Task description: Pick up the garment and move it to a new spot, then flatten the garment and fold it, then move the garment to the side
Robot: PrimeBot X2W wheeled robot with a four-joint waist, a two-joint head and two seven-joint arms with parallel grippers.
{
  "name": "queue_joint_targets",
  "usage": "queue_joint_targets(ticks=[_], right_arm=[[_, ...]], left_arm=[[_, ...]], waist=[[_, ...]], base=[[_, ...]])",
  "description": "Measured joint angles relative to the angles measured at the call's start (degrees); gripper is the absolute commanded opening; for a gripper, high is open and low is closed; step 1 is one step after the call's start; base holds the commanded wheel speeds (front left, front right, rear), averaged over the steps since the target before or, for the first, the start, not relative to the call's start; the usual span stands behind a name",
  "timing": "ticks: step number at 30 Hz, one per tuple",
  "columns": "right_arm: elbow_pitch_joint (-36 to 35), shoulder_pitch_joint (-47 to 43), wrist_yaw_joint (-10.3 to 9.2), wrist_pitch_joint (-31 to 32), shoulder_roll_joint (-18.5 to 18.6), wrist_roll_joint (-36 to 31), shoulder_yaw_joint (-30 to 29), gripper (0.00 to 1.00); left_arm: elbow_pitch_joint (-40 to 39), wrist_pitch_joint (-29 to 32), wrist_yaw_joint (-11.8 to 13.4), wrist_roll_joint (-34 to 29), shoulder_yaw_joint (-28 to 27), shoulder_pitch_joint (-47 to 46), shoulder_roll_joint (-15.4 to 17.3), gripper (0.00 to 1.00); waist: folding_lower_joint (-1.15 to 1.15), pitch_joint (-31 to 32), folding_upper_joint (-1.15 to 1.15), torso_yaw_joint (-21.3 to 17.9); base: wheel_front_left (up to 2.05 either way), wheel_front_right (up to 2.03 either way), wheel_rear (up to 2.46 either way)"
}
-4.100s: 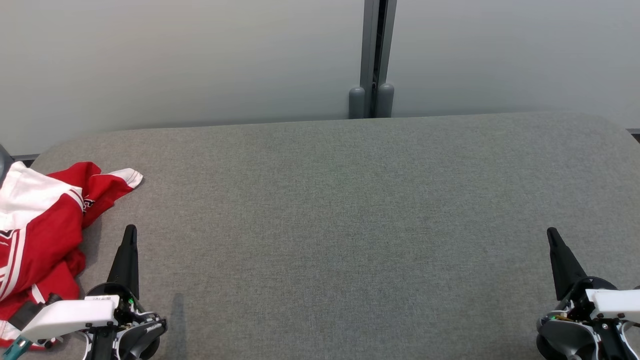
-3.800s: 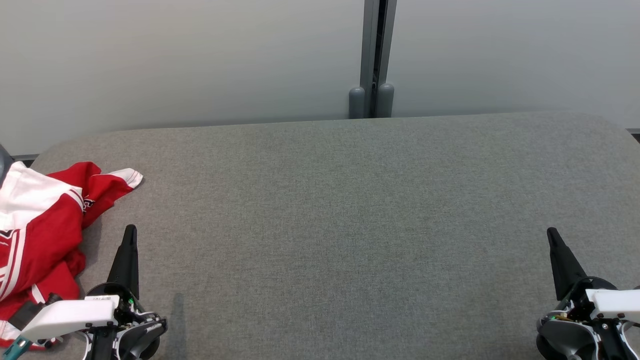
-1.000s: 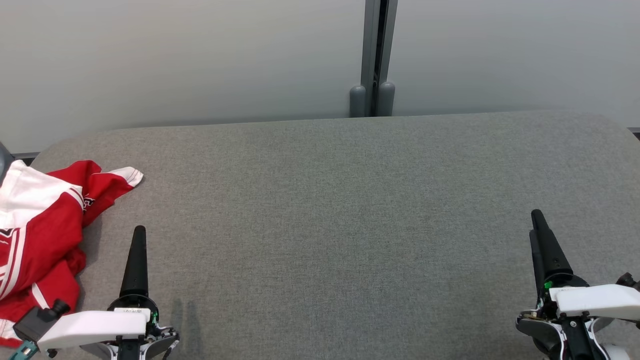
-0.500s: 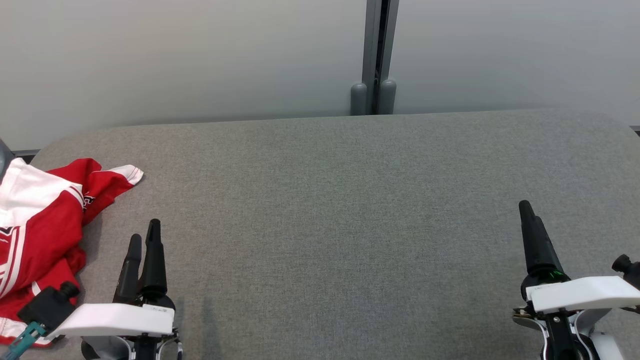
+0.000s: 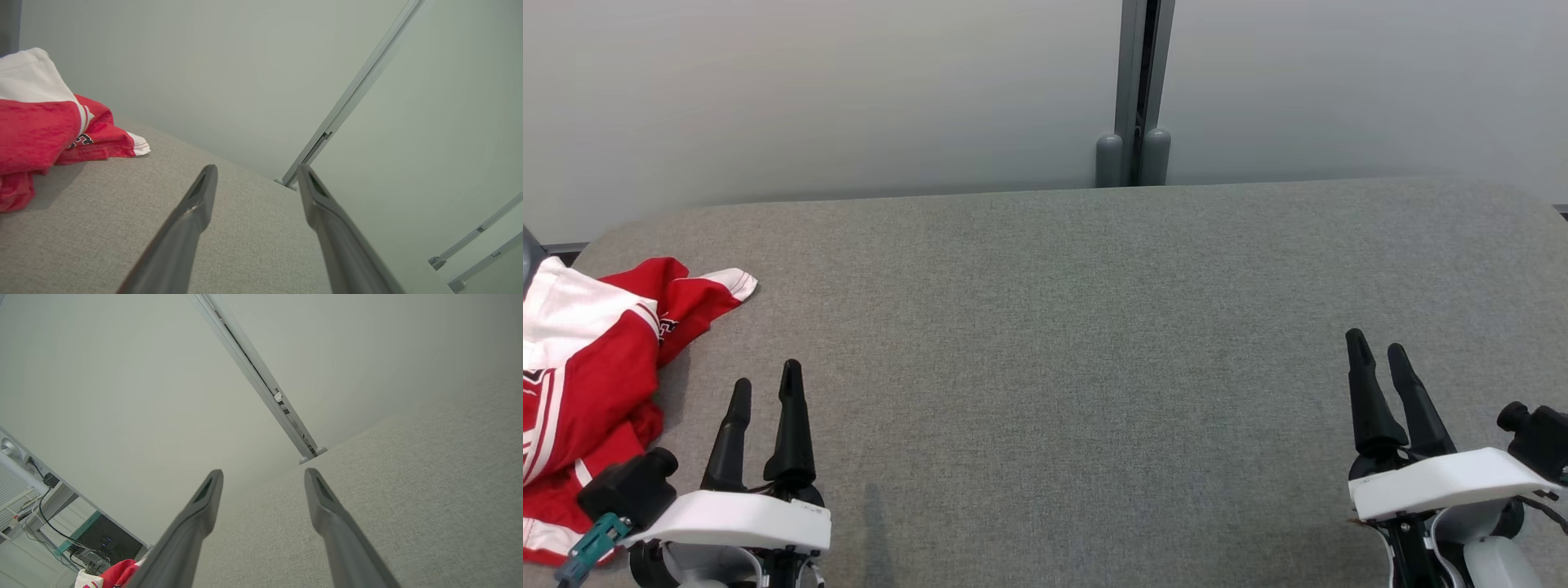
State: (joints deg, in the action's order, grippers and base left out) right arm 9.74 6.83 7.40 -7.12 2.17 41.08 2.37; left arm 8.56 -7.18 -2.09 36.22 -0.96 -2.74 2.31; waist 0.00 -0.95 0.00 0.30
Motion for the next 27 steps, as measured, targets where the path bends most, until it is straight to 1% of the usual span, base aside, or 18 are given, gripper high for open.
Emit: queue_joint_targets(ticks=[10, 27], right_arm=[[0.2, 0.8, 0.01, -1.5, 0.1, -8.9, 0.7, 1.0], [0.3, 0.9, 0.01, -3.6, 0.2, -18.0, 2.1, 1.0]], left_arm=[[-0.4, -1.5, 0.6, -7.0, 0.5, 0.0, 0.1, 1.0], [-0.6, -3.8, 1.4, -16.0, 1.4, 0.0, 0.2, 1.0]], waist=[[0.0, -0.3, 0.0, 0.2], [0.0, 0.2, 0.0, 0.4]], base=[[0.0, 0.0, 0.0], [0.0, 0.0, 0.0]])
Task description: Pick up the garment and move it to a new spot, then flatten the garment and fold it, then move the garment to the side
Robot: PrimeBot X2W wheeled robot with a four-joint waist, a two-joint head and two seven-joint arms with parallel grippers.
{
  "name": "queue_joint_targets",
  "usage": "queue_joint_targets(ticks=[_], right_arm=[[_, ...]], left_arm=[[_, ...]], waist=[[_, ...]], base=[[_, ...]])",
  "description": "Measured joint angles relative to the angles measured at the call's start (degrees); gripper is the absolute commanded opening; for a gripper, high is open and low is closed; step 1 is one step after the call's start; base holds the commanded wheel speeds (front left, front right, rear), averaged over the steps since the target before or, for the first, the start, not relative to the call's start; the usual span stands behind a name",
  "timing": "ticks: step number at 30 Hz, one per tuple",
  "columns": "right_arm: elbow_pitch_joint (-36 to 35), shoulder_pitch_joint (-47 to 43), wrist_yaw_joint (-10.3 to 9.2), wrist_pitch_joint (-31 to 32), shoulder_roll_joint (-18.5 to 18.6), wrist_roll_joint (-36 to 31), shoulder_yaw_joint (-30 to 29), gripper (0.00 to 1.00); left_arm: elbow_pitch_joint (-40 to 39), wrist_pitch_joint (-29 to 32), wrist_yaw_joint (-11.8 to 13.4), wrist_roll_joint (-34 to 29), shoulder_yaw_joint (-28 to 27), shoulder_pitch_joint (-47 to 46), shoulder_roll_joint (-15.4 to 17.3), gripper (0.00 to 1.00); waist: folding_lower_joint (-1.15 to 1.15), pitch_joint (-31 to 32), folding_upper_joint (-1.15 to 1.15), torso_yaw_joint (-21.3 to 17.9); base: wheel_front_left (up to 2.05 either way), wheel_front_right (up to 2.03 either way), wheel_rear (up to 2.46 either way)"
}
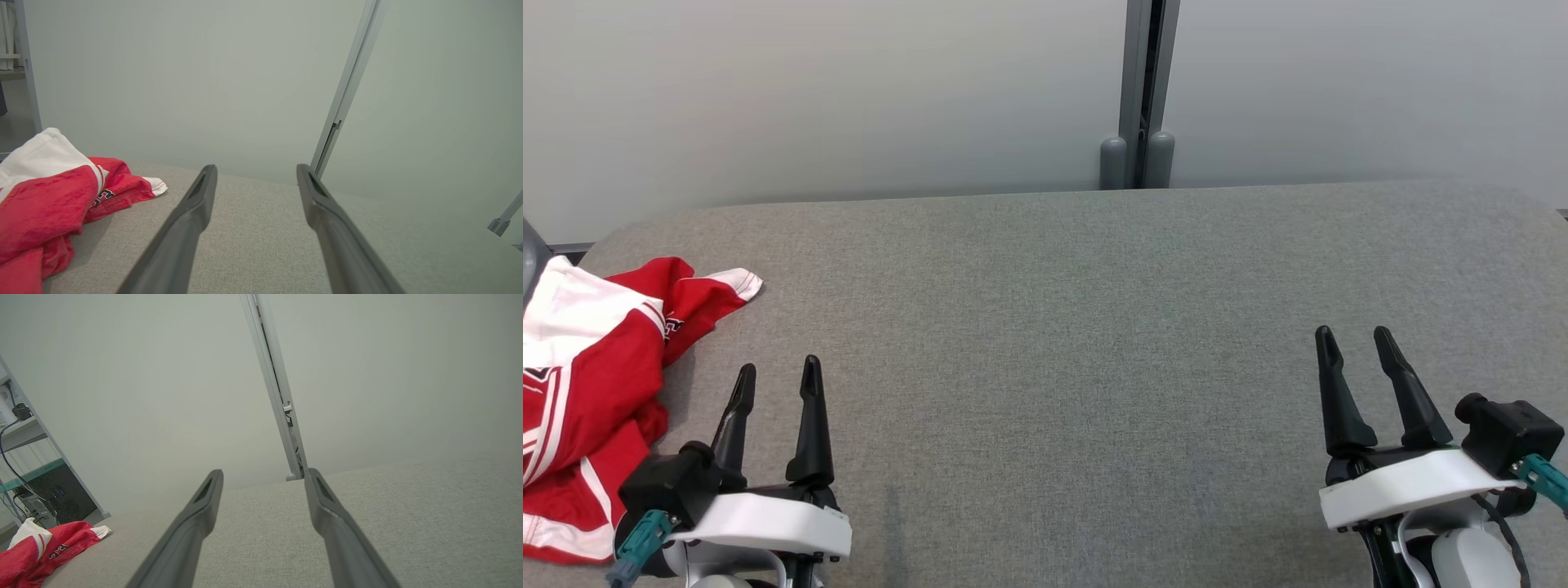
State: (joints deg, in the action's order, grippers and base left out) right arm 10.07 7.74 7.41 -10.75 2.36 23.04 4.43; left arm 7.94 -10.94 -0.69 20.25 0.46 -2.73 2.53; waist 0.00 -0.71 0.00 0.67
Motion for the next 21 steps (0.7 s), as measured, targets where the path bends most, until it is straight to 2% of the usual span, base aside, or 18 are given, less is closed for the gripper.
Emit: queue_joint_targets(ticks=[21], right_arm=[[0.4, 1.1, 0.01, -2.5, 0.2, -10.1, 1.4, 1.0]], left_arm=[[-0.9, -2.5, 1.0, -9.8, 0.9, 0.1, 0.1, 1.0]], waist=[[0.0, 0.2, 0.0, 0.1]], base=[[0.0, 0.0, 0.0]])
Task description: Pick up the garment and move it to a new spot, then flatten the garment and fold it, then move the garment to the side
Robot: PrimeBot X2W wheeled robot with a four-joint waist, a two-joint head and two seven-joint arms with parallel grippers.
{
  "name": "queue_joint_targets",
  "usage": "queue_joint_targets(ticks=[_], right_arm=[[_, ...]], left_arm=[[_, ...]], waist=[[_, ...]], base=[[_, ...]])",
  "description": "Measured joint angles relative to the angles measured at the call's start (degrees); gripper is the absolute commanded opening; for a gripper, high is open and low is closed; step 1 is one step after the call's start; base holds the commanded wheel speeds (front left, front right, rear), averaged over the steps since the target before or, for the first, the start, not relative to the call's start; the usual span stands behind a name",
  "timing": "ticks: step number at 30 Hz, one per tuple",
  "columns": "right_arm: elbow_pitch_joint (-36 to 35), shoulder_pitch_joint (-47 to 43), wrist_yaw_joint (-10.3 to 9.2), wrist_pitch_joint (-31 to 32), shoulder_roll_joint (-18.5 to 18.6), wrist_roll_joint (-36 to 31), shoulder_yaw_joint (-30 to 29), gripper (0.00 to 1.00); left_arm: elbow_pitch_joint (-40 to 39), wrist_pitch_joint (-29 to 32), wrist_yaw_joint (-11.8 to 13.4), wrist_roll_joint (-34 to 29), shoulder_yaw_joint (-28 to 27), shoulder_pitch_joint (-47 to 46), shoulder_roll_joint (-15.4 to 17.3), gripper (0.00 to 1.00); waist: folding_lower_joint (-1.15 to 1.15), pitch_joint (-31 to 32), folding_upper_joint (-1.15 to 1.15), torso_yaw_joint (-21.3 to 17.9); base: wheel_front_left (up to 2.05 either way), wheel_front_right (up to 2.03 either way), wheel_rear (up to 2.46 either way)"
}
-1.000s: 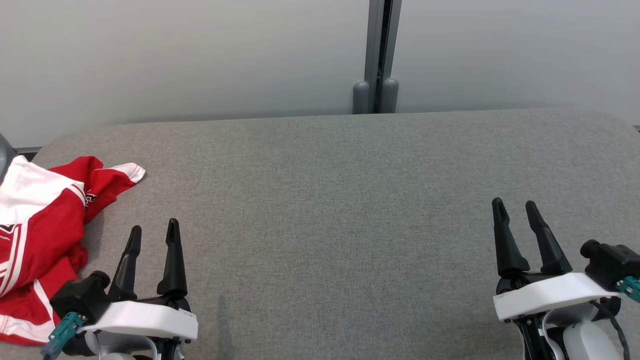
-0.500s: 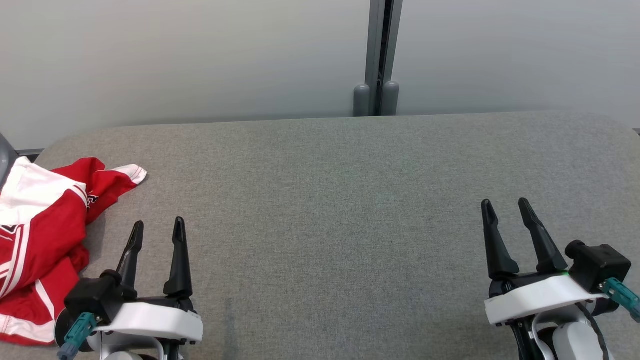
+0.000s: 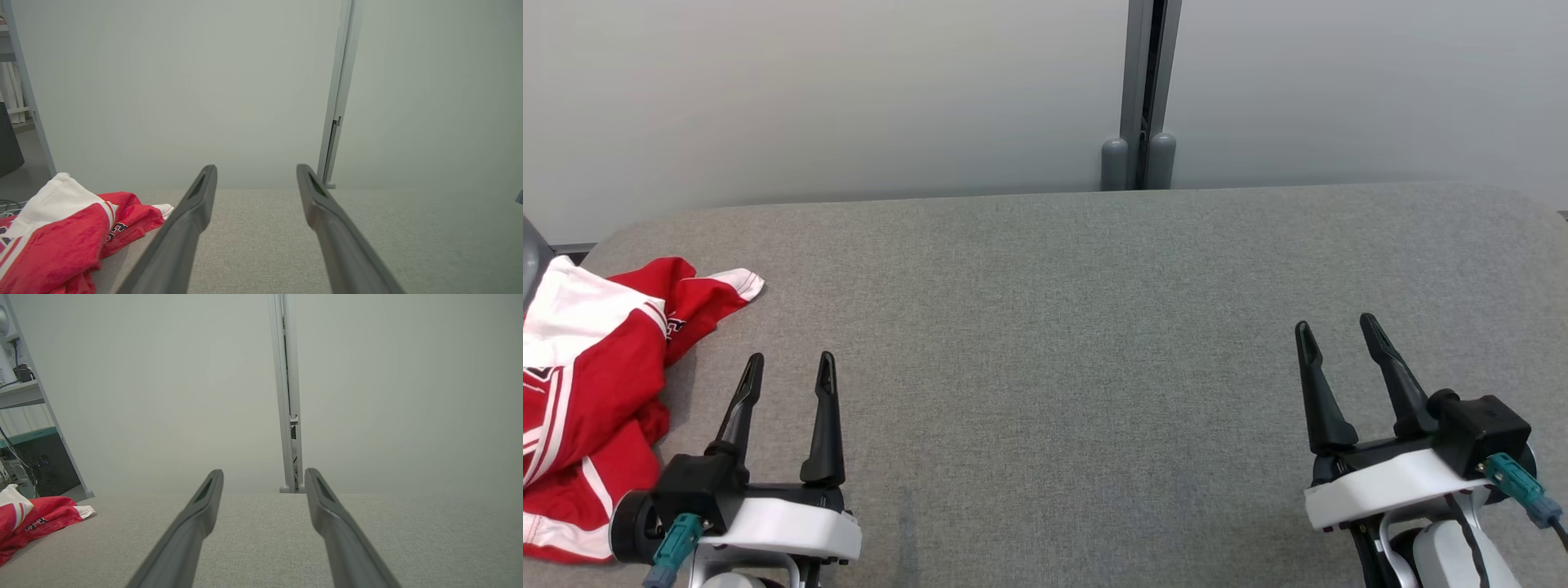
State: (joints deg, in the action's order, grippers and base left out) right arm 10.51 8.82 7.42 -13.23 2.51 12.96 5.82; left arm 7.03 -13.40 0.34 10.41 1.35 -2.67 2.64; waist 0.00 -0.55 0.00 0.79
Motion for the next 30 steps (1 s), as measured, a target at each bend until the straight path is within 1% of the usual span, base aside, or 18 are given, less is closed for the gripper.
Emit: queue_joint_targets(ticks=[15, 30], right_arm=[[-0.2, 0.4, 0.0, -1.7, 0.1, -6.3, 0.6, 1.0], [-0.3, 0.5, 0.01, -1.7, 0.1, -6.1, 0.8, 1.0]], left_arm=[[-0.6, -1.6, 0.4, -6.4, 0.5, 0.0, 0.1, 1.0], [-0.6, -1.7, 0.8, -6.3, 1.2, 0.0, 0.1, 1.0]], waist=[[0.0, -0.1, 0.0, 0.0], [0.0, -0.3, 0.0, 0.4]], base=[[0.0, 0.0, 0.0], [0.0, 0.0, 0.0]])
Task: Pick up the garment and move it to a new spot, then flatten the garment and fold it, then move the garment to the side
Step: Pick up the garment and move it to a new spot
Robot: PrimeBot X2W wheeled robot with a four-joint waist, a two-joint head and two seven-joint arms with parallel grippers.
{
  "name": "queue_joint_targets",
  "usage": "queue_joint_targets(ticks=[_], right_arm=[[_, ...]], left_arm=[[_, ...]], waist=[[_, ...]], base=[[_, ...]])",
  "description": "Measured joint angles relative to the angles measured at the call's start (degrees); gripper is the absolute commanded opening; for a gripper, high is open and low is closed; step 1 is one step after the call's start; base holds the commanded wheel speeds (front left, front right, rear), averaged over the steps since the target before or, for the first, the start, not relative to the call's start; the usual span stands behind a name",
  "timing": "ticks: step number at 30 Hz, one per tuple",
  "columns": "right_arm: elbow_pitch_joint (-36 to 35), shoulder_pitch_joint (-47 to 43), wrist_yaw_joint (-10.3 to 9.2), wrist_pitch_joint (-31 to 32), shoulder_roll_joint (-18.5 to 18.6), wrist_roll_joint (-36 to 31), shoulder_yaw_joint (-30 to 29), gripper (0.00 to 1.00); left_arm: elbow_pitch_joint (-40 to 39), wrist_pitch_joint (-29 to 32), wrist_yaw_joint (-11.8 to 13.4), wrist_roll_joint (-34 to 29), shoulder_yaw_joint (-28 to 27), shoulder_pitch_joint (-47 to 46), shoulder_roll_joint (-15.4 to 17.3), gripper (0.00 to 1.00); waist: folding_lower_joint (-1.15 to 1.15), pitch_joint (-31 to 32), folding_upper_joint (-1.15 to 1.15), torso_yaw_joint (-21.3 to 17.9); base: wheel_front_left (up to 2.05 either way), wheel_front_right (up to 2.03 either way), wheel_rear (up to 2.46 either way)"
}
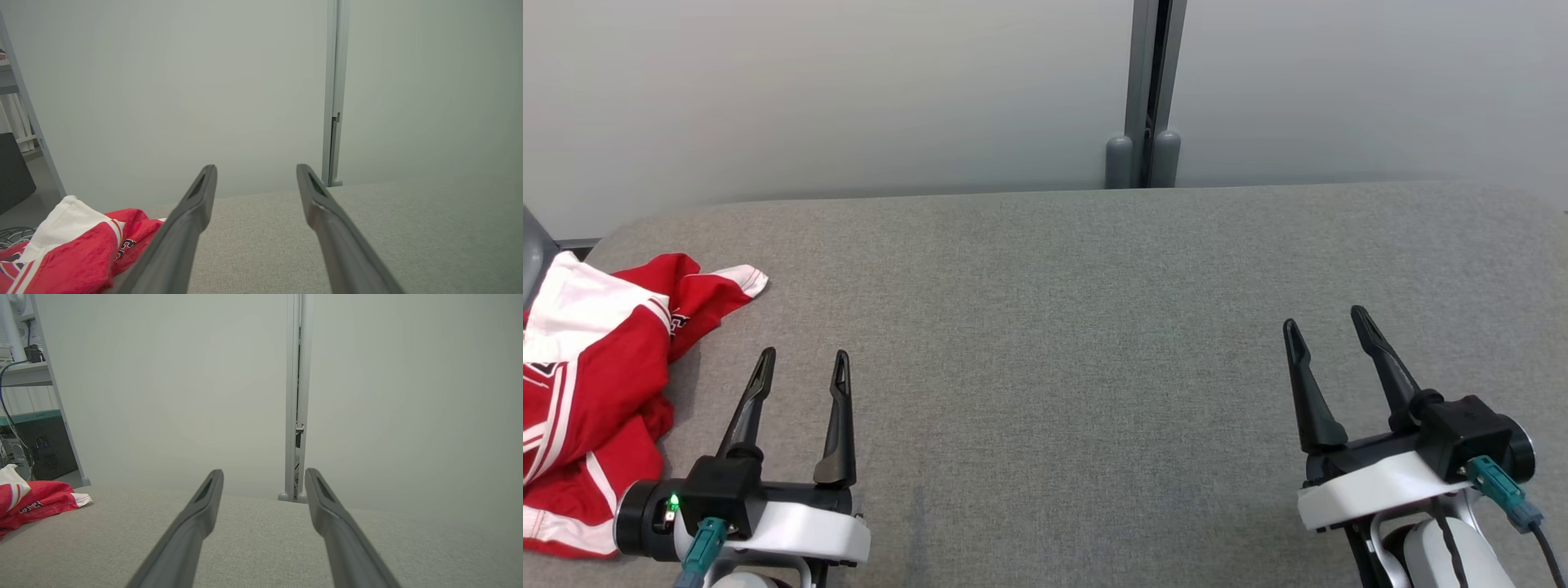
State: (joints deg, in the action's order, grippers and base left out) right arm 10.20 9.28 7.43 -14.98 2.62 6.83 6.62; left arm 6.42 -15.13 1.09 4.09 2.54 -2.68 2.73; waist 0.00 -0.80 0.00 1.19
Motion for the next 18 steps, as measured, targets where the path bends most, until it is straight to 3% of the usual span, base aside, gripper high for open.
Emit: queue_joint_targets(ticks=[13, 18], right_arm=[[0.4, -0.3, 0.0, 0.0, 0.0, 1.9, 1.7, 1.0], [0.4, -0.5, 0.0, 0.0, 0.0, 2.9, 2.4, 1.0]], left_arm=[[1.0, 0.0, 0.1, 1.1, -0.9, 0.0, 0.0, 1.0], [1.5, 0.0, 0.1, 1.4, -1.5, 0.0, 0.0, 1.0]], waist=[[0.0, 0.2, 0.0, 4.4], [0.0, 0.3, 0.0, 7.8]], base=[[0.0, 0.0, 0.0], [0.0, 0.0, 0.0]])
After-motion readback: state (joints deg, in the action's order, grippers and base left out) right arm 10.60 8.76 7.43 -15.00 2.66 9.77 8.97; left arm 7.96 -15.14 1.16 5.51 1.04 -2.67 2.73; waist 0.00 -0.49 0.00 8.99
